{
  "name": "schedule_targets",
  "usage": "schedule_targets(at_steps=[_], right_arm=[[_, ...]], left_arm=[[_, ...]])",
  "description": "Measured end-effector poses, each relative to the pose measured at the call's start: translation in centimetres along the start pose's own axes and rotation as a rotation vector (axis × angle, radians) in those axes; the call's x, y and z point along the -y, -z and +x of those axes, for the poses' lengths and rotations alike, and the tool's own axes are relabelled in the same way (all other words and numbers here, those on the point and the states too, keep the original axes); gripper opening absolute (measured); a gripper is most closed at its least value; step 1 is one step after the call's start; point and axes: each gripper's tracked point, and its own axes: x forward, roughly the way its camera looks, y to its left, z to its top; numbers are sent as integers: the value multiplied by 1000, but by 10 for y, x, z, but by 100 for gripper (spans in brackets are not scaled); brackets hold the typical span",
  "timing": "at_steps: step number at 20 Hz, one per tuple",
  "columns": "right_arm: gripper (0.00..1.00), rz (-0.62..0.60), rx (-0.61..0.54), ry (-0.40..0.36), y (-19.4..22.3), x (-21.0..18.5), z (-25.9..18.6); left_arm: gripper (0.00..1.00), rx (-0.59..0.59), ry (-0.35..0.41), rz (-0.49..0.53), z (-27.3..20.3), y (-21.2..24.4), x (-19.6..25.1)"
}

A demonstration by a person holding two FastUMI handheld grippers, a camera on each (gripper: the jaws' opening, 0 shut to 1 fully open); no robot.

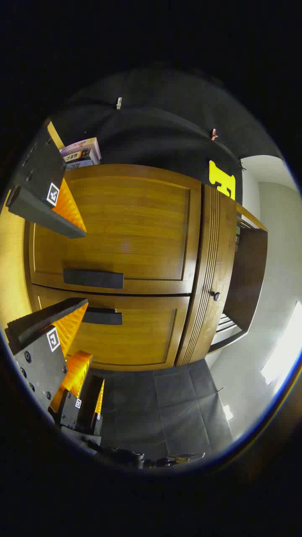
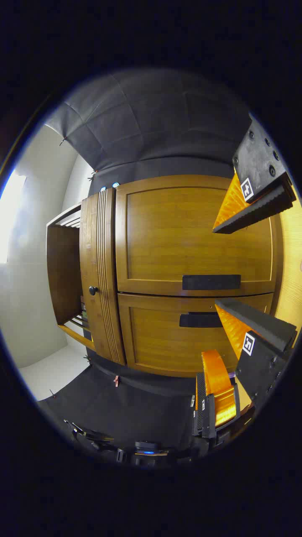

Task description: Open the right door of the double-door shoe cabinet with the right hand, and open the left door with the left hand.

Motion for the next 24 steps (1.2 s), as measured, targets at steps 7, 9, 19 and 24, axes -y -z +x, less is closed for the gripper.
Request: schedule_targets(at_steps=[7,9,19,24], right_arm=[[97,10,-25,-21,9,-8,6],[97,15,-19,-18,8,-8,6],[96,41,33,-7,-5,-12,9],[98,31,59,-7,-5,-25,19]], left_arm=[[89,-17,13,-17,2,6,-2],[89,-5,12,-15,2,2,-4],[93,17,22,-28,-4,7,-9],[89,13,24,-34,-9,9,-16]])
